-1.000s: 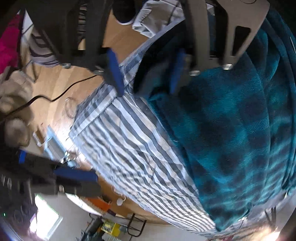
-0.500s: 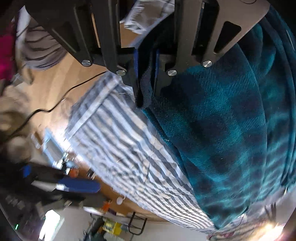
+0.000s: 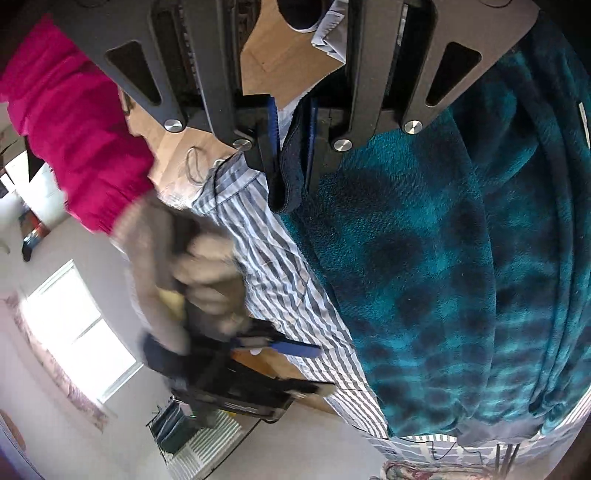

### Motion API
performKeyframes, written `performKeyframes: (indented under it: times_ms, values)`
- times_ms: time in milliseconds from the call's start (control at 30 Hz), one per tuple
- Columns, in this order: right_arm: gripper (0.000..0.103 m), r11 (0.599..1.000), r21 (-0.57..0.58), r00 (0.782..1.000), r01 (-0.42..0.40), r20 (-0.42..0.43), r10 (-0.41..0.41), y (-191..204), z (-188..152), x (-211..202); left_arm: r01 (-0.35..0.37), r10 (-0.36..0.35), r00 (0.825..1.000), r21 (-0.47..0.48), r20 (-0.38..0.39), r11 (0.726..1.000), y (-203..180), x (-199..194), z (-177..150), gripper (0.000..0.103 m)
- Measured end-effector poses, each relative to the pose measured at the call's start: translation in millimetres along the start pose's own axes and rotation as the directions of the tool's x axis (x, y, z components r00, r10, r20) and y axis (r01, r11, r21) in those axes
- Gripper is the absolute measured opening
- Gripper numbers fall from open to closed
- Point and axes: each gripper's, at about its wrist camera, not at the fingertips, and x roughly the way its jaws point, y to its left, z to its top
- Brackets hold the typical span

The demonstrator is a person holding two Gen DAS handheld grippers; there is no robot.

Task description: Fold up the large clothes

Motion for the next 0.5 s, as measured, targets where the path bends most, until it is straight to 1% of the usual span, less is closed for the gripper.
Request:
performKeyframes:
  times_ms: [133, 200, 233, 267, 300, 333, 367, 500]
  values:
    - [0.057, 1.0, 0.014, 1.0, 0.016, -0.024, -0.016, 4.7, 23.5, 40.7, 0.029, -0.029, 1.0, -0.023, 0.011, 0.999, 8.6, -8.0, -3.6, 0.01]
    - [0.054, 0.999, 0.013, 0.998, 0.038, -0.046, -0.037, 8.1, 31.8, 62.4, 0.039, -0.039, 0.999, -0.027, 0.014, 0.999, 12.1, -11.8, -6.4, 0.01]
    - [0.045, 0.999, 0.013, 0.997, 0.047, -0.056, -0.046, 9.2, 34.1, 70.4, 0.043, -0.043, 0.999, -0.031, 0.015, 0.999, 14.2, -12.6, -7.5, 0.01]
    - [0.025, 0.999, 0.01, 0.996, 0.052, -0.073, -0.051, 10.9, 35.7, 79.1, 0.047, -0.046, 0.999, -0.035, 0.016, 0.998, 15.4, -13.4, -8.3, 0.01]
    - [0.019, 0.998, 0.005, 0.994, 0.06, -0.09, -0.06, 13.1, 36.7, 85.8, 0.055, -0.054, 0.998, -0.041, 0.018, 0.998, 17.3, -14.7, -9.1, 0.01]
    - [0.011, 0.996, -0.008, 0.991, 0.088, -0.104, -0.088, 17.9, 37.5, 93.1, 0.062, -0.061, 0.998, -0.048, 0.02, 0.997, 19.1, -16.4, -10.3, 0.01]
    - [0.008, 0.994, -0.026, 0.988, 0.107, -0.106, -0.109, 22.1, 38.1, 95.8, 0.065, -0.064, 0.998, -0.053, 0.023, 0.996, 19.7, -19.8, -14.1, 0.01]
    - [0.006, 0.974, -0.114, 0.97, 0.196, -0.12, -0.209, 50.3, 37.8, 101.8, 0.087, -0.084, 0.996, -0.08, 0.041, 0.993, 26.1, -30.4, -18.9, 0.01]
